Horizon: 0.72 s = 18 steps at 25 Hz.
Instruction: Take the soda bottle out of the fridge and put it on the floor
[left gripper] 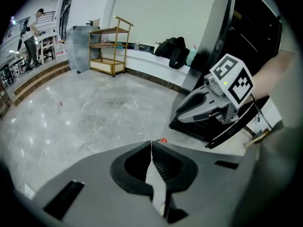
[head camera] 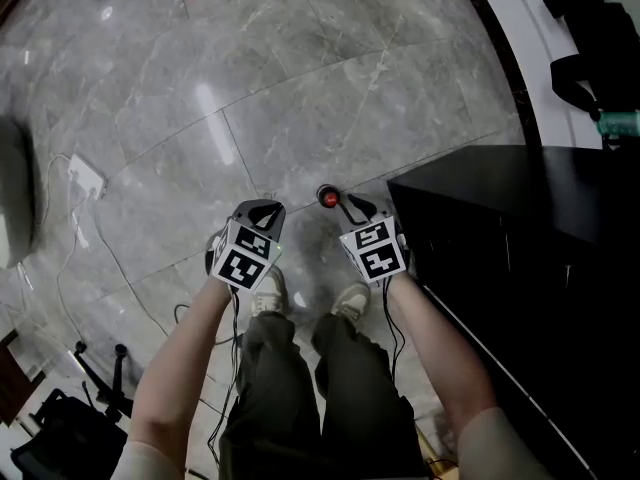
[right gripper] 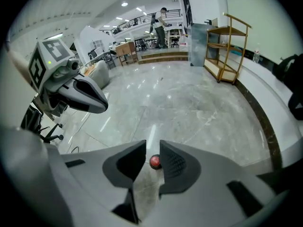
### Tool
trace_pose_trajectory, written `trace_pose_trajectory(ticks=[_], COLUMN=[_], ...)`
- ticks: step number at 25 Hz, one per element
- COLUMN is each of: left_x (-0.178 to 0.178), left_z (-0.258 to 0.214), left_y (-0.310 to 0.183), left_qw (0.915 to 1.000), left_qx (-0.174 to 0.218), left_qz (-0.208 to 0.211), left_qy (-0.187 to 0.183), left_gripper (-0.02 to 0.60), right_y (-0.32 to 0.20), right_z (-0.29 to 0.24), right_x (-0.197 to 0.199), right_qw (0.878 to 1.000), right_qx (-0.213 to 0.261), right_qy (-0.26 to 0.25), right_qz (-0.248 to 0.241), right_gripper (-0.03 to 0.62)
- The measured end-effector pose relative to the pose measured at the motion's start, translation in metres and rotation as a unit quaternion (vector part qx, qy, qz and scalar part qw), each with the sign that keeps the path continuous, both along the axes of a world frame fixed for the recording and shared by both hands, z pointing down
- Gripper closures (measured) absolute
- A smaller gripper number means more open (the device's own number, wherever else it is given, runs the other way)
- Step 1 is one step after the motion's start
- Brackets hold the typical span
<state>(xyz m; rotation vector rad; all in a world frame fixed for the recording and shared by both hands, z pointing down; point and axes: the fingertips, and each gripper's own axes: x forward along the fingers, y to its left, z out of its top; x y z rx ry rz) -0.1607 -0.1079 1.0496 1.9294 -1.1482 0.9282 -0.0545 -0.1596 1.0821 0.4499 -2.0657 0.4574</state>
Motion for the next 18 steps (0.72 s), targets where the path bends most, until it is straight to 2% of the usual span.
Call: trace_pose_trajectory(ticks=[4,13,18], left_x=[-0.001,-0.004,0.0], left_z=[-0.054,-0.196,-0.28], left_y=[-0.007,-0.022,-0.026], left_qw=[0.9997,0.9963,0.993], left_qx=[0.025,0.085,0.117], left_qz=[-0.007,-0.008,-0.017], left_qy=[0.003,-0.004,0.004], left_gripper=[0.574,0.574,0.574], right_y=[-0.005,-0.02,-0.015], right_z=[-0.062,-0.216,-0.3], right_x=[0.003,0.025,0.033], right_qw=[1.0,0.995,0.992], right_qx=[0.029,0.074,0.072], right_qy=[-0.01,-0.053,-0.077], right_qz=[-0.006,0.046,0.064], right_gripper=[0.556,0.572,0.574])
